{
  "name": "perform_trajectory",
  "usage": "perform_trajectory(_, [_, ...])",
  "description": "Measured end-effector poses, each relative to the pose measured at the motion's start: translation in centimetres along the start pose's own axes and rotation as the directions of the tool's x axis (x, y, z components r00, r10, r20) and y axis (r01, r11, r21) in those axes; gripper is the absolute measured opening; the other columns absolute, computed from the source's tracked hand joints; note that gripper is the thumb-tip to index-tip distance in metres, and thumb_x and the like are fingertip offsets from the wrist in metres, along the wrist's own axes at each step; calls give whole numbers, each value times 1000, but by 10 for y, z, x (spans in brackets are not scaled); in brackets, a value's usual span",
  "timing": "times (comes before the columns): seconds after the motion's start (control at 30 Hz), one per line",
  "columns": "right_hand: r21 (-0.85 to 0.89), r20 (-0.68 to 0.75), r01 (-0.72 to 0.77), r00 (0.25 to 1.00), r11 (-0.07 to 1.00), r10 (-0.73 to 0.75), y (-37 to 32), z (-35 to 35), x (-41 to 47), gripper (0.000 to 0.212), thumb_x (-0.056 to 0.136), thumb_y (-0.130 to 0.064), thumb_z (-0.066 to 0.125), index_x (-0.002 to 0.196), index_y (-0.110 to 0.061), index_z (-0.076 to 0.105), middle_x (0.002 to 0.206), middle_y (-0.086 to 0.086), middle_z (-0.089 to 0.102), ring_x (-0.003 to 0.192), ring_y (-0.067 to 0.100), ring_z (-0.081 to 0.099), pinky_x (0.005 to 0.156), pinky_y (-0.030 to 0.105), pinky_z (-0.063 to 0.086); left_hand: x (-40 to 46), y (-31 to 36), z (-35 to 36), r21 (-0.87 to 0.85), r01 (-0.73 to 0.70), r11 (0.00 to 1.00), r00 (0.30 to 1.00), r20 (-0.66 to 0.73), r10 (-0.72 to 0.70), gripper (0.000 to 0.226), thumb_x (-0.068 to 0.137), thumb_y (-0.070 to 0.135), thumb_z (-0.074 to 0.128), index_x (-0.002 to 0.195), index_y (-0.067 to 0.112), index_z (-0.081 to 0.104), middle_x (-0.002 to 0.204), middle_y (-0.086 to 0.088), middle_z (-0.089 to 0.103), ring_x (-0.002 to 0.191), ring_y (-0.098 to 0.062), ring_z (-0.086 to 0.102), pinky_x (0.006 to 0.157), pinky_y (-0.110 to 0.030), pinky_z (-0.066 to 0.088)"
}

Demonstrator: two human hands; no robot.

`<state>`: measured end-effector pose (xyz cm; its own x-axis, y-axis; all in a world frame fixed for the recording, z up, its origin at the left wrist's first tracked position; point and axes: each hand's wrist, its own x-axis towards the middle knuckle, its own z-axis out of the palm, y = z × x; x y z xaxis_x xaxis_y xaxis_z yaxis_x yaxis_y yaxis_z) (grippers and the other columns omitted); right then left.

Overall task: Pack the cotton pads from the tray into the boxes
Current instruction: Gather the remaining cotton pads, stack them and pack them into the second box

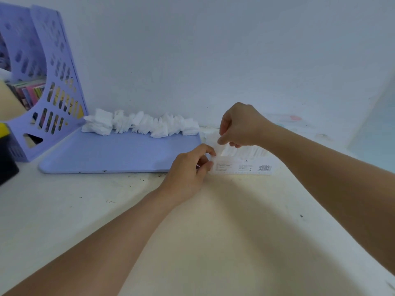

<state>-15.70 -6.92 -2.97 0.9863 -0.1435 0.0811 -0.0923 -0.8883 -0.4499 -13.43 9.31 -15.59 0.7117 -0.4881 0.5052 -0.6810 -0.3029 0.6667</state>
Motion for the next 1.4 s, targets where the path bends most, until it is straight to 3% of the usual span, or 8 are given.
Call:
perform_trajectory(0.2, [-86, 364, -4, 931, 996, 35, 5, 15, 11, 19, 91, -13, 66, 105, -18, 78, 104, 4, 75, 95, 17, 70, 61, 20, 49, 1, 0, 0, 4, -14, 1000, 1000, 9, 14, 16, 99, 10, 58, 111, 18, 64, 82, 10, 69, 77, -6, 64, 74, -22, 53])
perform_trajectory(0.67, [-194, 395, -24, 913, 981, 100, 6, 30, 11, 33, 102, -23, 46, 129, -25, 64, 126, 0, 59, 113, 28, 59, 82, 37, 51, 1, 0, -1, 1, -13, 1000, 1000, 22, 13, 17, 99, 10, 58, 113, 17, 63, 86, 9, 69, 81, -9, 64, 75, -15, 50])
perform_trajectory(0.77, [-47, 73, 36, 997, 998, -32, 5, 17, 12, 23, 92, -10, 52, 96, -11, 74, 95, 5, 73, 81, 24, 69, 67, 30, 55, 0, 1, -2, -31, -9, 999, 999, 44, 10, 20, 99, 9, 58, 116, 21, 62, 85, 7, 68, 81, -8, 64, 76, -12, 49])
perform_trajectory(0.87, [-172, -263, 175, 940, 969, -217, 9, 12, 19, 27, 94, -16, 51, 113, -18, 71, 118, 3, 71, 111, 25, 64, 96, 38, 52, -1, 1, -2, -42, -4, 999, 999, 40, 5, 23, 99, 8, 58, 117, 22, 62, 83, 5, 67, 81, -9, 63, 78, -12, 49])
perform_trajectory(0.97, [-238, 140, 258, 963, 936, -230, 13, 36, 22, 45, 106, -19, 39, 150, -14, 43, 162, 6, 32, 150, 24, 24, 121, 36, 19, 0, 1, -1, -46, 4, 999, 999, 34, -3, 21, 99, 8, 57, 115, 21, 62, 82, 5, 67, 79, -9, 63, 77, -13, 49])
perform_trajectory(1.07, [-367, 377, 250, 920, 896, -102, 17, 51, 33, 52, 108, -29, 29, 158, -15, 26, 170, 2, -5, 156, 24, -9, 125, 49, 0, 1, 1, -2, -38, 6, 999, 1000, 31, -4, 16, 99, 9, 57, 112, 18, 61, 83, 6, 68, 80, -9, 64, 77, -18, 51])
perform_trajectory(1.23, [-340, 408, 174, 913, 924, -21, 15, 48, 42, 66, 108, -48, 22, 161, -23, -9, 167, -4, -21, 155, 19, -16, 125, 47, -6, 1, -1, -3, -30, 13, 999, 999, 44, -11, 16, 99, 9, 56, 109, 22, 60, 84, 11, 68, 83, -9, 65, 78, -22, 52])
perform_trajectory(1.4, [-288, 308, 80, 951, 954, 13, 22, 59, 43, 68, 106, -48, 25, 161, -24, -8, 167, -5, -19, 155, 16, -16, 125, 45, -7, 0, 0, -8, -146, 74, 987, 997, -5, -75, 28, 99, 9, 59, 107, 35, 64, 87, 11, 72, 87, -7, 68, 82, -19, 52])
